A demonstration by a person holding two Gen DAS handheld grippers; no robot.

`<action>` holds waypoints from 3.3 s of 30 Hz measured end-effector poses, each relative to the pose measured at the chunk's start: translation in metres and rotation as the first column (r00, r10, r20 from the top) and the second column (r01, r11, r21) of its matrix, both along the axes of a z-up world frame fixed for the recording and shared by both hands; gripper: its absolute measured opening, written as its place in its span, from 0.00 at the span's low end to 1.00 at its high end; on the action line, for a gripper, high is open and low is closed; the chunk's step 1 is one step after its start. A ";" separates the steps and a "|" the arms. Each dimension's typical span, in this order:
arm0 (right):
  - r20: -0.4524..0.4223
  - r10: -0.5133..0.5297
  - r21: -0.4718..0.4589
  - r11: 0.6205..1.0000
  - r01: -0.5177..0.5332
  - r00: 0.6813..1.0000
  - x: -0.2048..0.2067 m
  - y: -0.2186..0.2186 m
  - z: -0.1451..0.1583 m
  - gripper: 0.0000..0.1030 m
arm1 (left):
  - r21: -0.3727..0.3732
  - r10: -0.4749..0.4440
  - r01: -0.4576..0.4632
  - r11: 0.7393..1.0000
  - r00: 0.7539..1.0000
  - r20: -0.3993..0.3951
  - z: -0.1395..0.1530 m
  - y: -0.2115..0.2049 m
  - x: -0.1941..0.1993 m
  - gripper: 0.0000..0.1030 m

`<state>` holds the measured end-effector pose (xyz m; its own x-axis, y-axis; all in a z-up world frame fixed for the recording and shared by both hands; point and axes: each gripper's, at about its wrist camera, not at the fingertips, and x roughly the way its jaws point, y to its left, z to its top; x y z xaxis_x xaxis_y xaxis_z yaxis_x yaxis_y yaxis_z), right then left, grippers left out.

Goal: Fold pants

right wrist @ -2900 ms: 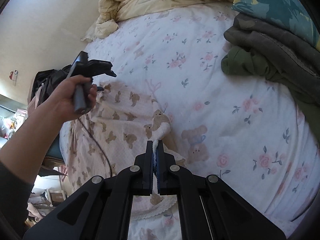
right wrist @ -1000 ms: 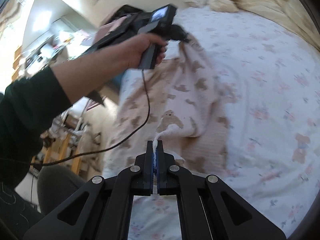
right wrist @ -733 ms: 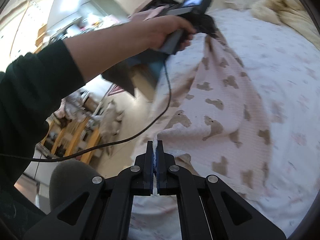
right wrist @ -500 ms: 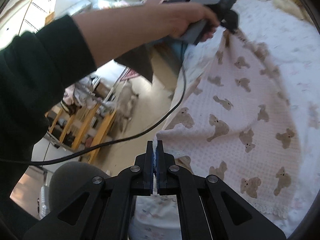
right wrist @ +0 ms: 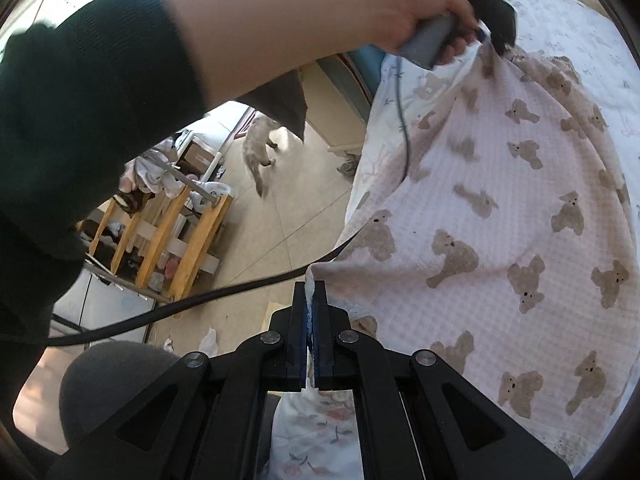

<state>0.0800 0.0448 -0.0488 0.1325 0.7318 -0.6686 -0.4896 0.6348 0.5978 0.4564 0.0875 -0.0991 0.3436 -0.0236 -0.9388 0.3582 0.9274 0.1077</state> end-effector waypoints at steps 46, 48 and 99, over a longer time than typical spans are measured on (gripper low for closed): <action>-0.291 -0.548 -0.127 0.835 0.536 0.785 -0.040 -0.242 -0.069 0.59 | -0.472 0.117 -0.340 0.813 0.891 -0.439 -0.058 0.181 -0.352 0.44; -0.287 -0.536 -0.137 0.843 0.520 0.794 -0.039 -0.239 -0.075 0.60 | -0.470 0.111 -0.348 0.811 0.881 -0.460 -0.061 0.179 -0.352 0.44; -0.332 -0.494 -0.400 0.845 0.354 0.804 -0.155 -0.357 -0.005 0.64 | -0.080 0.199 -0.235 0.969 0.929 -0.313 0.047 -0.011 -0.478 0.68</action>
